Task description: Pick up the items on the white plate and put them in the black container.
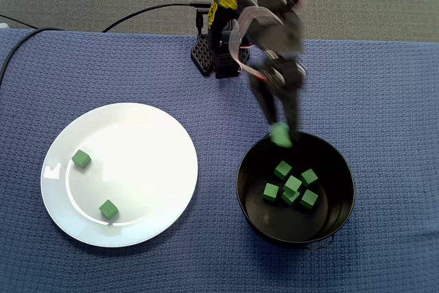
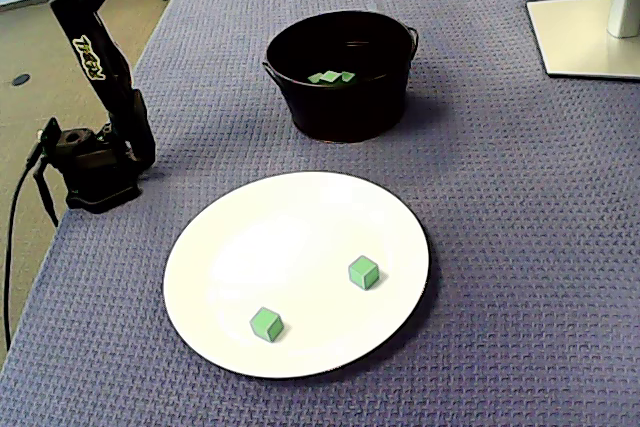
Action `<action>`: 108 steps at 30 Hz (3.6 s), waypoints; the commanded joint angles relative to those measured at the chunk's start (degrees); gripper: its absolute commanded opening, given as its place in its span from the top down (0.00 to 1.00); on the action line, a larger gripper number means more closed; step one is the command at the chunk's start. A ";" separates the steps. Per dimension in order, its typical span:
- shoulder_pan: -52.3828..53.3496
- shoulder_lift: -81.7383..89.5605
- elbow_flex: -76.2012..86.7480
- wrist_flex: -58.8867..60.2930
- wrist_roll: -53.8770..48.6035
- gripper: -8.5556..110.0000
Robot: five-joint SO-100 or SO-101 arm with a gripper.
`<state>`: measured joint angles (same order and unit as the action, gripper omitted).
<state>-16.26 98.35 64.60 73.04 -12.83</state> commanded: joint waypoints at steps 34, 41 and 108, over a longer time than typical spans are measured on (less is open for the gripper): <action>39.73 -0.18 -15.38 12.30 9.23 0.68; 62.58 -2.29 5.01 3.34 12.92 0.68; 65.39 -51.77 -18.02 -4.39 3.96 0.93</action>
<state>48.96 45.18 50.36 67.59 -8.26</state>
